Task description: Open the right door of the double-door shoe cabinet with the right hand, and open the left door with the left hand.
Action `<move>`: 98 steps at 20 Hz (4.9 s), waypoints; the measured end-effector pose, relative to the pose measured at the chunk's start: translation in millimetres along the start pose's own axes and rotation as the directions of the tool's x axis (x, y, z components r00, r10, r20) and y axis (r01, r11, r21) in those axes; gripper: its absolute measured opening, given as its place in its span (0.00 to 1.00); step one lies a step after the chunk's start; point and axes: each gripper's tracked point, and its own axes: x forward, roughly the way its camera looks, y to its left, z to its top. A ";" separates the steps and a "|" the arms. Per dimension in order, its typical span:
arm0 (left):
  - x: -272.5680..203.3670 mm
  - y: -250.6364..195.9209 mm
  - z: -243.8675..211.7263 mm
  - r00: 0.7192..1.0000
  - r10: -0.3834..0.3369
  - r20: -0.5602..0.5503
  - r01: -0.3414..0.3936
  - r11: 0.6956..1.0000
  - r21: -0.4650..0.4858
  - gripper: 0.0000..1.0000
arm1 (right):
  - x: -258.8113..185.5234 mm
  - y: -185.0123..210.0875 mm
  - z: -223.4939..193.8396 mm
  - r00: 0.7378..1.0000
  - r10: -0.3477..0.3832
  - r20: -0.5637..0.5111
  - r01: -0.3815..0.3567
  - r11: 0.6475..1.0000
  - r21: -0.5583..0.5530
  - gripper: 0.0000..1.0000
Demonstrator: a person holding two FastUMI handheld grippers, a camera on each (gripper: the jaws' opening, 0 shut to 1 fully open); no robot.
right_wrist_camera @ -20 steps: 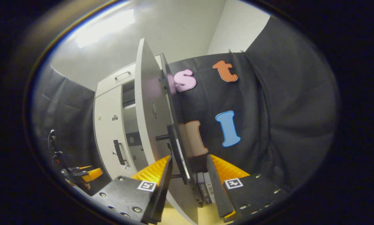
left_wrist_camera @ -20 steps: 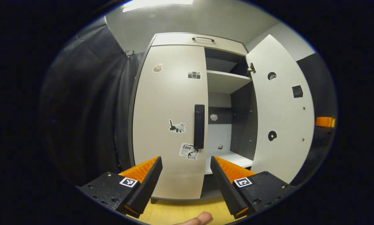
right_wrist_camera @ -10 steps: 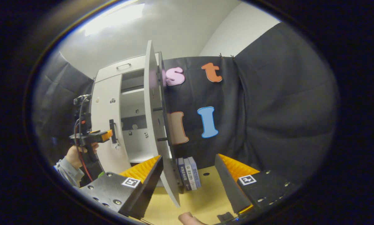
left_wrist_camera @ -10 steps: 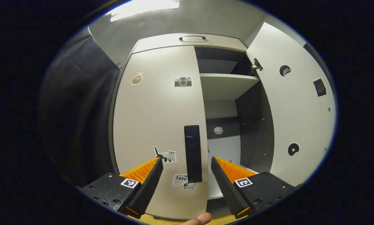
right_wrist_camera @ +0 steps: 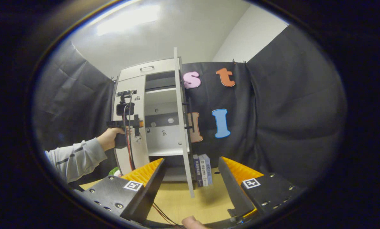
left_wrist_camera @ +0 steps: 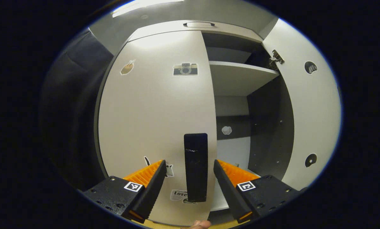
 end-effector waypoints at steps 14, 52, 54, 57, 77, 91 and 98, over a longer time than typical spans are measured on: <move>0.8 -10.3 -0.7 0.996 -0.042 -0.076 0.043 0.999 0.017 0.29 | -16.1 15.7 -13.7 0.997 -0.046 -0.068 0.043 0.998 -0.040 0.98; -157.1 133.4 5.6 0.983 -0.168 -0.076 0.170 0.985 0.014 0.13 | 2.1 43.1 -20.0 0.990 -0.099 -0.097 0.102 0.994 0.026 0.98; -159.1 159.0 6.9 0.990 -0.123 -0.073 0.124 0.992 0.012 0.08 | 7.0 53.9 -22.6 0.991 -0.084 -0.102 0.087 0.996 0.017 0.98; -159.1 194.1 6.4 0.996 -0.066 -0.060 0.067 0.998 0.020 0.03 | 11.4 69.3 -29.0 0.992 -0.063 -0.114 0.065 0.998 0.016 0.98; -166.4 211.0 -3.2 0.992 -0.120 -0.043 0.119 0.992 -0.028 0.02 | 21.4 96.5 -51.0 0.986 -0.037 -0.161 0.036 0.999 -0.014 0.93; -248.4 225.7 23.6 0.992 0.077 0.095 -0.073 0.996 -0.046 0.89 | 27.0 100.5 -55.1 0.985 -0.040 -0.167 0.035 0.999 -0.031 0.94; -290.1 201.0 11.6 0.993 0.110 0.052 -0.110 0.994 0.002 0.96 | 28.8 100.5 -50.8 0.987 -0.035 -0.159 0.031 0.999 -0.028 0.93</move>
